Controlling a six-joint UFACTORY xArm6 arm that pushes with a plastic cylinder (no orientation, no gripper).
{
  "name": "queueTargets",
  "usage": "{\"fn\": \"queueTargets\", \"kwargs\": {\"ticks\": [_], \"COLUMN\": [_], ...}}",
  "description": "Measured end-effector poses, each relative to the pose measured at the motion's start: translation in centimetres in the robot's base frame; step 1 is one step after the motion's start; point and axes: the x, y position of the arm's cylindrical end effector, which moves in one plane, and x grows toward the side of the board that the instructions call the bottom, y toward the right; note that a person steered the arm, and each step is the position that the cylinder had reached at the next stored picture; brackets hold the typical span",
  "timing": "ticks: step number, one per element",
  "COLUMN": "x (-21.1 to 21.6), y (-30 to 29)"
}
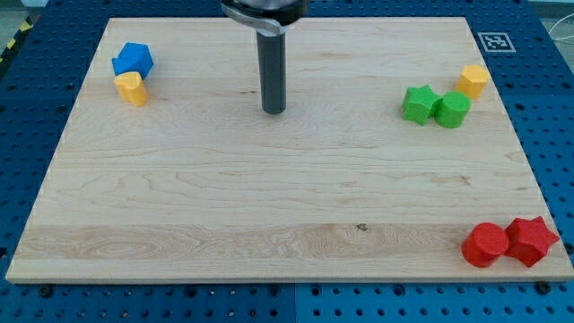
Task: Push the yellow hexagon towards the top center of the board
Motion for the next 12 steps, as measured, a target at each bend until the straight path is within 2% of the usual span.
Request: {"fn": "queueTargets", "kwargs": {"ticks": [2,6,8,9,10,12], "x": [3.3,4.4,9.3,9.9,9.6,5.4], "y": [4.1,15.1,18.6,21.1,24.1,28.1]}}
